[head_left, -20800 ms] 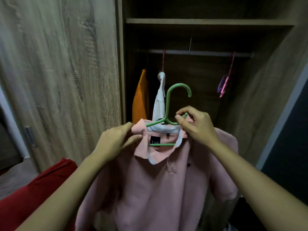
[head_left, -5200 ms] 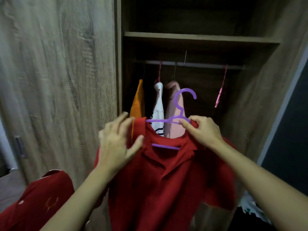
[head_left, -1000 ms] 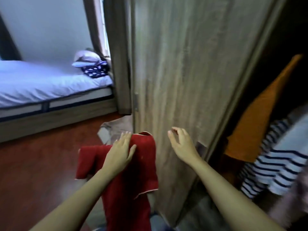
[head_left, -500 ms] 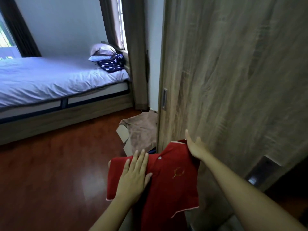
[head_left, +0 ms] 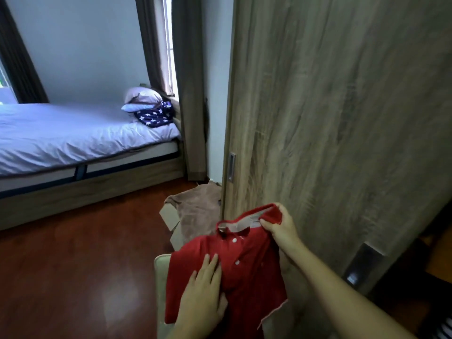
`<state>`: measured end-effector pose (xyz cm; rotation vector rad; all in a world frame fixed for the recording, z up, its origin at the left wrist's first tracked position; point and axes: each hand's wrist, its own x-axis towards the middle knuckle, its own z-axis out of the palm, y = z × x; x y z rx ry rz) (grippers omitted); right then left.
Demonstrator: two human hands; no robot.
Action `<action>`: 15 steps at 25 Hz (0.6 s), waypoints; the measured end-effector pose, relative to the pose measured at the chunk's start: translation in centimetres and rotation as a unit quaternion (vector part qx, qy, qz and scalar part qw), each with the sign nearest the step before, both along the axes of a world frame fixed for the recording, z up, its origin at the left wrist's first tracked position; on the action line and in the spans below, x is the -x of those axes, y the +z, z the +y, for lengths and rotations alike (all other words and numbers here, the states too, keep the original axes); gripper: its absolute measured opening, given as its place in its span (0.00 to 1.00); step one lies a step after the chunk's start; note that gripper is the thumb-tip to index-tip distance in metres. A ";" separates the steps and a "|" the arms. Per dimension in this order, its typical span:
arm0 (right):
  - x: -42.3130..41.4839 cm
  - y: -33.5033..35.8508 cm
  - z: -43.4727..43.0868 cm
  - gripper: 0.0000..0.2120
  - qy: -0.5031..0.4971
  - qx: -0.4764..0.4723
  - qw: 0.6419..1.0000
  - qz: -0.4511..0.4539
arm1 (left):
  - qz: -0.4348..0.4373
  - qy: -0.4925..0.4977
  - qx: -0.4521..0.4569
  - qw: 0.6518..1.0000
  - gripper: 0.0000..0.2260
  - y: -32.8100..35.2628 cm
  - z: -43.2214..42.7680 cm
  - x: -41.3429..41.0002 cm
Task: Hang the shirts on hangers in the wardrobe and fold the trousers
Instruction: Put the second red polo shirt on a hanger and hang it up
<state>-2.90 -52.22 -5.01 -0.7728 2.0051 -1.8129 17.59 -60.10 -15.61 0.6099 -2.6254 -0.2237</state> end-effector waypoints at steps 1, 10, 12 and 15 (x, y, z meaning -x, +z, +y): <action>-0.2 1.5 1.1 0.19 0.014 0.028 1.000 0.003 | 0.081 0.005 -0.036 0.996 0.21 1.7 0.7 0.0; -3.6 13.3 12.0 0.15 0.112 0.100 0.983 0.110 | 0.199 -0.141 -0.118 0.962 0.31 19.4 4.5 5.9; -4.3 14.7 13.9 0.15 0.100 0.116 0.979 0.136 | 0.153 -0.133 -0.113 0.973 0.32 19.5 5.7 6.5; -4.7 16.6 17.8 0.16 0.061 0.150 0.980 0.117 | 0.158 -0.147 -0.182 0.959 0.22 17.8 7.0 7.0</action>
